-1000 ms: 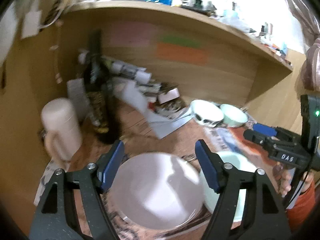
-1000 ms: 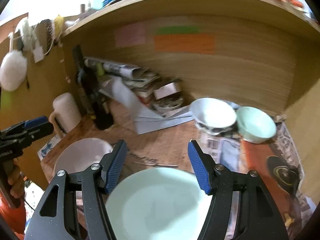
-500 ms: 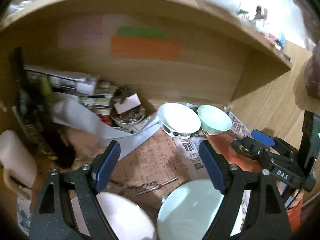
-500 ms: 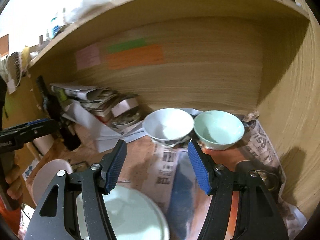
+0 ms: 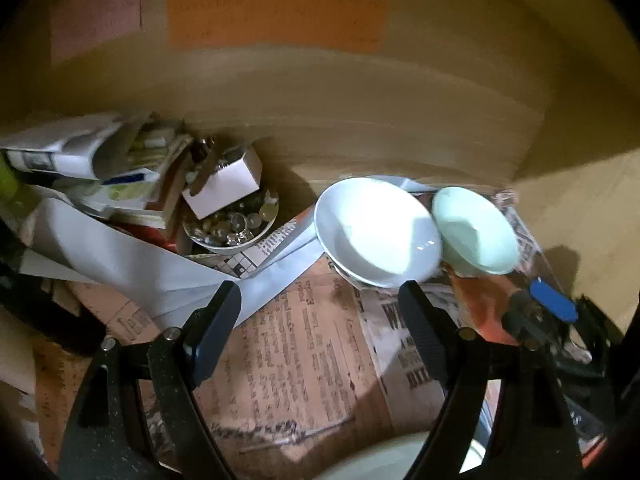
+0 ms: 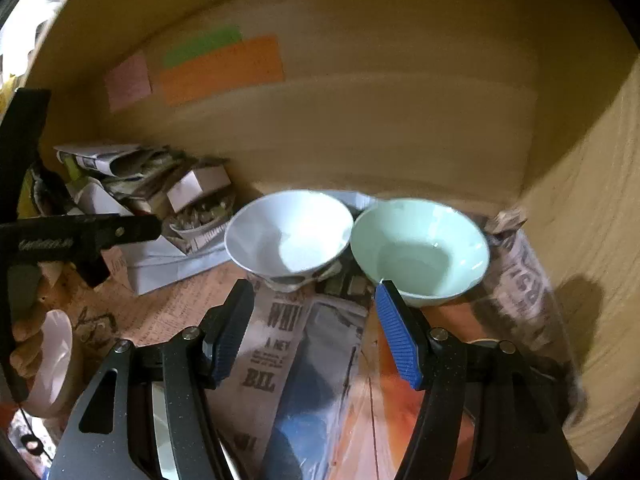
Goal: Organize plates and bowls
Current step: 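Close both grippers on the rim of the white spotted bowl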
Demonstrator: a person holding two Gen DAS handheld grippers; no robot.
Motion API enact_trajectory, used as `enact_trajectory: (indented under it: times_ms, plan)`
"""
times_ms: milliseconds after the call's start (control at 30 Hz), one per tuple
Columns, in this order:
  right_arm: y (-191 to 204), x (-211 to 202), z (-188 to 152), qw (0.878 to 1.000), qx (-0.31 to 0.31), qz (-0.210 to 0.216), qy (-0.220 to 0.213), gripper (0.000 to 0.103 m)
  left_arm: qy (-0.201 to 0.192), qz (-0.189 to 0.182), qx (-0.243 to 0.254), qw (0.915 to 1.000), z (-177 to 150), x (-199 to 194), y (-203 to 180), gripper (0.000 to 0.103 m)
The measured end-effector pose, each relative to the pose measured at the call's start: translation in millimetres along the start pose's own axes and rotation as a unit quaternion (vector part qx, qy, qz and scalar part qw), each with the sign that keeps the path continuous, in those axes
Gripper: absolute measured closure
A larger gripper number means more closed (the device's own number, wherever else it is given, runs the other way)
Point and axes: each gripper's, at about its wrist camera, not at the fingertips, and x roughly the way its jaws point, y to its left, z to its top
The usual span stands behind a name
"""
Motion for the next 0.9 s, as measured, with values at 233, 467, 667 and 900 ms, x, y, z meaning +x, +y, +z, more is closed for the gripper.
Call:
enact_trajectory:
  times_ms: [233, 467, 667, 900]
  plan:
    - [-17.6, 23.1, -7.1, 0.999, 0.028, 0.018, 0.027, 0.043, 0.054, 0.012, 0.007, 0.9984, 15.3, 49.9, -4.2, 0.038]
    - [-27.5, 29.5, -10.8, 0.998, 0.042, 0.026, 0.037, 0.043, 0.094, 0.016, 0.004, 0.9954, 24.7, 94.7, -4.4, 0.053]
    - [-28.8, 36.0, -11.7, 0.997, 0.047, 0.033, 0.047, 0.043, 0.112, -0.002, 0.008, 0.9937, 22.1, 110.4, -10.1, 0.073]
    - [-30.0, 38.7, -11.1, 0.997, 0.052, 0.03, 0.049, 0.043, 0.118, 0.005, 0.044, 0.992, 20.1, 118.8, -23.6, 0.084]
